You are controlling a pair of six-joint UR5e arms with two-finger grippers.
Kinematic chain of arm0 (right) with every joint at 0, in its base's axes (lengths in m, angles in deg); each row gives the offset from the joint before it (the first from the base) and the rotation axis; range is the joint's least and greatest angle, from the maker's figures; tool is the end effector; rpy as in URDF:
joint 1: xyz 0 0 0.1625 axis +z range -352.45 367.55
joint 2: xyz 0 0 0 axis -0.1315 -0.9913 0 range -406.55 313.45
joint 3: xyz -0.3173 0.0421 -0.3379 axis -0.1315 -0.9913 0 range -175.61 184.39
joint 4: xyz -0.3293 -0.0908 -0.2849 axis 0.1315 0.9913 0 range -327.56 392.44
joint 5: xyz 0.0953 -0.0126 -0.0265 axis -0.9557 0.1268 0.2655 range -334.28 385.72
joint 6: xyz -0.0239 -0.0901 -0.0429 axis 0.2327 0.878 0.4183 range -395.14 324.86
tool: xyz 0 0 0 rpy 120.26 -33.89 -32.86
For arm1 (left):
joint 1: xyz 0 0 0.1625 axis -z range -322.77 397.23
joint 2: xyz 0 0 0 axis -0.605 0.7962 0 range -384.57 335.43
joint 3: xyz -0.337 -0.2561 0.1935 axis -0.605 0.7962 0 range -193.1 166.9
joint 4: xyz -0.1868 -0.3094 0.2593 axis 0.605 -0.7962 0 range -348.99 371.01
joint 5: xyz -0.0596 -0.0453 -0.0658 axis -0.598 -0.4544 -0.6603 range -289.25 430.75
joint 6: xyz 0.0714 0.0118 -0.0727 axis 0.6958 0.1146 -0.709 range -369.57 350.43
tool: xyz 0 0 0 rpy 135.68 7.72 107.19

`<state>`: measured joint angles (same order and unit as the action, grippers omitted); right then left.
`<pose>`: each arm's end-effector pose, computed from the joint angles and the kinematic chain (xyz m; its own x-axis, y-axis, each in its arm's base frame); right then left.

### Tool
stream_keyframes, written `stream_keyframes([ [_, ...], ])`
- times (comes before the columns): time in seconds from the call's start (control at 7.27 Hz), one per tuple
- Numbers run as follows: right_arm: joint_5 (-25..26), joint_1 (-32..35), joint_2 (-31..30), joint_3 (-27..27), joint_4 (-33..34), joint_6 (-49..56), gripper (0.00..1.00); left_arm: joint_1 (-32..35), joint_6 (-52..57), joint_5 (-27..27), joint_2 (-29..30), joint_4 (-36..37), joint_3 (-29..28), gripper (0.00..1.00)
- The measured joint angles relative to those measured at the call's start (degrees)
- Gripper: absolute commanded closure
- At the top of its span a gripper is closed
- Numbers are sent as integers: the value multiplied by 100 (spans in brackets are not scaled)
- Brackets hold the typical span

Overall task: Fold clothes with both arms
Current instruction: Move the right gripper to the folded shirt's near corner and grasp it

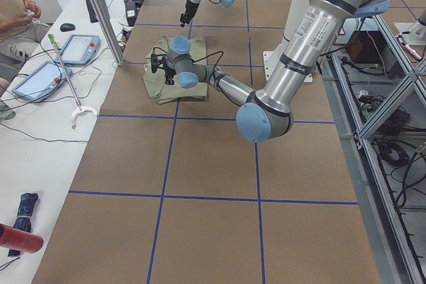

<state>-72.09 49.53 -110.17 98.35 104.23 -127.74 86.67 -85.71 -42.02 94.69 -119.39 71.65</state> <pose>-0.4519 -0.5671 0.3576 0.4649 0.4789 0.7447 -0.6087 0.7836 -0.1238 0.4123 -0.6257 0.3469 0.3861 -0.1114 -0.9157 0.3924 0.9182 0.0538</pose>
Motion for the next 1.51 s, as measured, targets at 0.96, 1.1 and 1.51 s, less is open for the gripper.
stream_keyframes([
  [0.96, 695, -1115, -661, 528, -21, -1592, 42, -32, 178, -4, -244, 22, 400, 55],
  [1.1, 699, -1124, -647, 509, -17, -1596, 42, -28, 178, -1, -245, 23, 406, 55],
  [1.51, 718, -1151, -608, 482, 0, -1599, 43, -7, 178, 15, -272, 24, 401, 55],
])
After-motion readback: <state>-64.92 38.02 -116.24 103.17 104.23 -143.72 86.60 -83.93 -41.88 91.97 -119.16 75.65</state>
